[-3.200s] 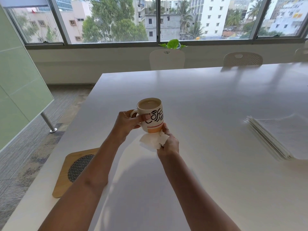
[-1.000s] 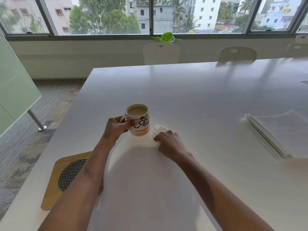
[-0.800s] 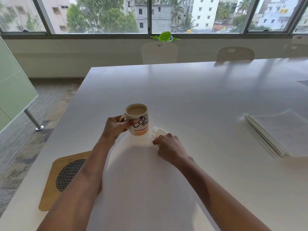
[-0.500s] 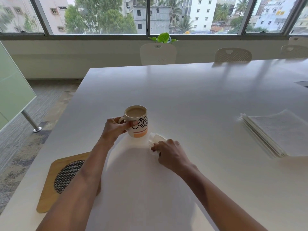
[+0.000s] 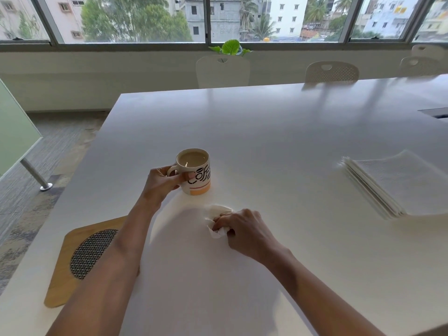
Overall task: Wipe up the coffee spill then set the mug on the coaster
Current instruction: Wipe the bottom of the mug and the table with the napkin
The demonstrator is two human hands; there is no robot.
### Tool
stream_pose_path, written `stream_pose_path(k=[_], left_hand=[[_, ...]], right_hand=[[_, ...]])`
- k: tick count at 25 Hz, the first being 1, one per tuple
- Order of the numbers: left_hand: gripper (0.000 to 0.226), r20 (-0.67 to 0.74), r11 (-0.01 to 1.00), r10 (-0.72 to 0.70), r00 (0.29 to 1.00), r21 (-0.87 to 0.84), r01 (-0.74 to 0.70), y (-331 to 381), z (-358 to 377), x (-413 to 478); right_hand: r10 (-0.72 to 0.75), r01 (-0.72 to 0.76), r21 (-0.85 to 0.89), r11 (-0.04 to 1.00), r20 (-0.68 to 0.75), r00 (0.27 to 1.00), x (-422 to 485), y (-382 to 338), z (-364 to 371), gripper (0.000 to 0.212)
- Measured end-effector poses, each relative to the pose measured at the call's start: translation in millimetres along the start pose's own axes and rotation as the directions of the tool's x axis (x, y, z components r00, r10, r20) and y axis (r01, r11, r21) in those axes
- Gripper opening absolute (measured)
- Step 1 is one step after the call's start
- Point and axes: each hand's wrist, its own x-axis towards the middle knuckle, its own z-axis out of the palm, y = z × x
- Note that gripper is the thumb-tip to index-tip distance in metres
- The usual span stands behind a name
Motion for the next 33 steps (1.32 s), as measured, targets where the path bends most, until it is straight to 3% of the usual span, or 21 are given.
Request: stream_pose_path(k=[5, 9, 11, 13, 15, 16, 20, 24, 26, 29, 33], left_hand=[[0.014, 0.036, 1.000, 0.013, 0.999, -0.011, -0.012, 3, 1, -5], [0.015, 0.042, 1.000, 0.019, 0.999, -0.026, -0.018, 3, 0, -7], [0.013, 0.033, 0.999, 0.022, 0.999, -0.035, -0.020, 2, 0, -7], [0.012, 0.015, 1.000, 0.010, 1.000, -0.026, -0.009, 3, 0, -7], [0.028, -0.021, 1.000, 0.010, 1.000, 0.000, -0.010, 2, -1, -10], [0.041, -0.044, 1.000, 0.005, 0.999, 0.021, -0.004, 1, -4, -13], [0.067, -0.144, 0.992, -0.025, 0.989, 0.116, 0.042, 3, -18, -32], [0.053, -0.456, 0.989, 0.094, 0.885, 0.146, -0.030, 3, -26, -56], [0.041, -0.519, 0.980, 0.176, 0.836, 0.175, -0.097, 4, -22, -72], [0.024, -0.491, 0.971, 0.208, 0.846, 0.207, -0.119, 11, -9, -93], [0.031, -0.207, 0.981, 0.077, 0.975, 0.192, -0.037, 14, 14, -110]], right_hand=[[-0.034, 0.031, 0.075, 0.997, 0.039, 0.999, -8, -2, -10, 0.047], [-0.044, 0.028, 0.068, 0.997, 0.237, 0.970, -5, -7, -33, 0.049], [-0.048, 0.005, 0.104, 0.995, 0.423, 0.905, -3, -7, -47, 0.052], [-0.032, -0.046, 0.111, 0.993, 0.615, 0.788, -2, -7, -60, 0.049], [0.033, -0.085, 0.033, 0.996, 0.738, 0.674, -2, -5, -68, 0.039], [0.075, -0.103, -0.010, 0.995, 0.755, 0.651, -1, -4, -71, 0.034], [0.188, -0.230, -0.025, 0.973, 0.666, 0.722, 4, 10, -88, 0.018], [0.169, -0.303, 0.162, 0.939, 0.549, 0.819, 15, 14, -96, 0.033], [0.156, -0.296, 0.212, 0.931, 0.503, 0.850, 22, 10, -94, 0.041], [0.128, -0.282, 0.280, 0.918, 0.463, 0.877, 35, -1, -86, 0.036], [0.053, -0.214, 0.356, 0.910, 0.412, 0.910, 51, -20, -67, 0.024]])
